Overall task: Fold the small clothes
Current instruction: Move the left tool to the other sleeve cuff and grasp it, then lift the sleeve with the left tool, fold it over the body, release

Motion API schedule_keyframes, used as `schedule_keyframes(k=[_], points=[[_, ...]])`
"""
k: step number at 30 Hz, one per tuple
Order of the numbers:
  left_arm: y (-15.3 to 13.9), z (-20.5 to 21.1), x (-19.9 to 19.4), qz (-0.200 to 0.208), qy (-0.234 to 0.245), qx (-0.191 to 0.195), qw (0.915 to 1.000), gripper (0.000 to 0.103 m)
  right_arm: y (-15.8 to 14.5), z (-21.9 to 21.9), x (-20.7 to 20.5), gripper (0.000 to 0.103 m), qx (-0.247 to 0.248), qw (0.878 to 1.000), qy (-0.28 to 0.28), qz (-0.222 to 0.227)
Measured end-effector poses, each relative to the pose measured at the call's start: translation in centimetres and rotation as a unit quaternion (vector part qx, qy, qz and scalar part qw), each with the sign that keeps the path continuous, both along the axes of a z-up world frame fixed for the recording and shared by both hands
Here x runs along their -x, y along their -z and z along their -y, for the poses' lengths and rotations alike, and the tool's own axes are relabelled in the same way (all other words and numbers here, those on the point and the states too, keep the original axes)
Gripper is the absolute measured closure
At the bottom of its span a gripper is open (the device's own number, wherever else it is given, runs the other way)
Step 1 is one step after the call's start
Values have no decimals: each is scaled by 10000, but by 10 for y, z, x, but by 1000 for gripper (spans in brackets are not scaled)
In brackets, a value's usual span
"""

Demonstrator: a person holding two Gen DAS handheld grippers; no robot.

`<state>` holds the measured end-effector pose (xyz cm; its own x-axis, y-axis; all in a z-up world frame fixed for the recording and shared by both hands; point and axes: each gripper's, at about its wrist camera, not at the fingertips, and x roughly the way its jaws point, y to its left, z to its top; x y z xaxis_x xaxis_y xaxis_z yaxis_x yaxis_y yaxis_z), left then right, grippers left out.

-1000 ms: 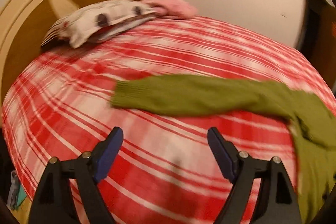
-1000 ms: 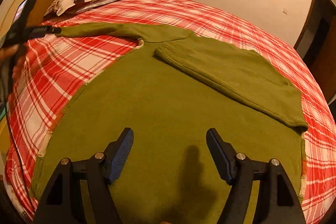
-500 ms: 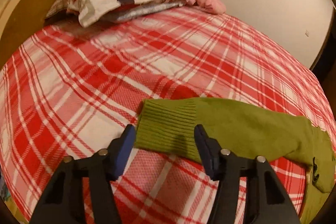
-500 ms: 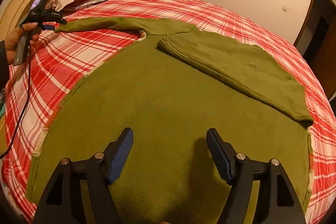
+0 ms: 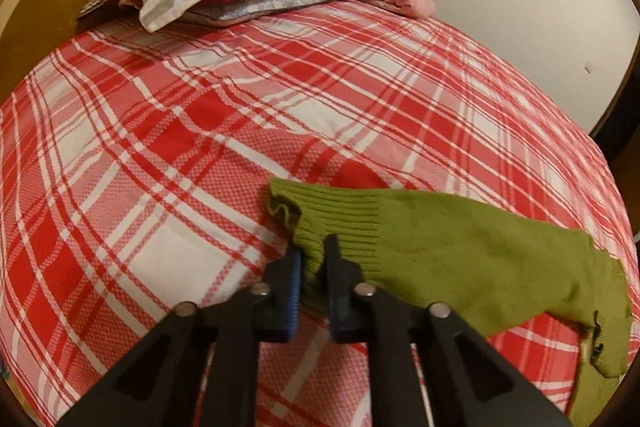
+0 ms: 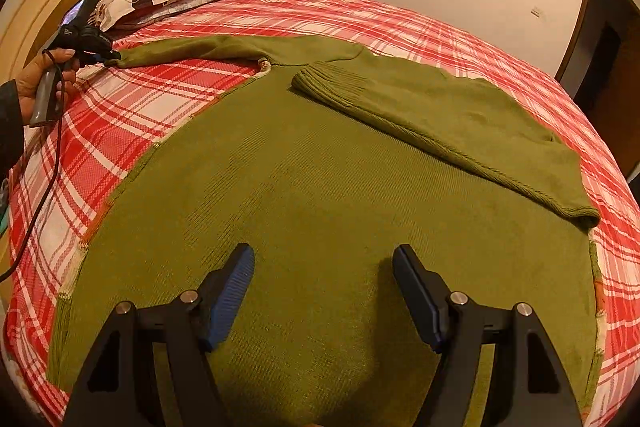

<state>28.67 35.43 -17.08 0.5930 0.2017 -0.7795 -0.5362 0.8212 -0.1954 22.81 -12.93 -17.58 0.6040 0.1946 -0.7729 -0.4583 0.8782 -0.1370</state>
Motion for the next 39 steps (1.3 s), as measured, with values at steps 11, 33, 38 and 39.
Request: schedule_keyframes(k=[11, 33, 38, 39], points=[[-33, 9, 7, 493, 32, 314, 9983, 96, -1, 4, 1, 31, -92, 9999, 67, 0], [-177, 160, -15, 1784, 1542, 335, 9712, 96, -24, 48, 9, 31, -419, 9979, 456, 203], [-203, 207, -21, 1949, 1987, 248, 9602, 96, -25, 62, 11, 31, -489, 9971, 541, 214], [-207, 217, -23, 1950, 2073, 240, 9583, 96, -25, 66, 12, 31, -511, 9968, 570, 221]])
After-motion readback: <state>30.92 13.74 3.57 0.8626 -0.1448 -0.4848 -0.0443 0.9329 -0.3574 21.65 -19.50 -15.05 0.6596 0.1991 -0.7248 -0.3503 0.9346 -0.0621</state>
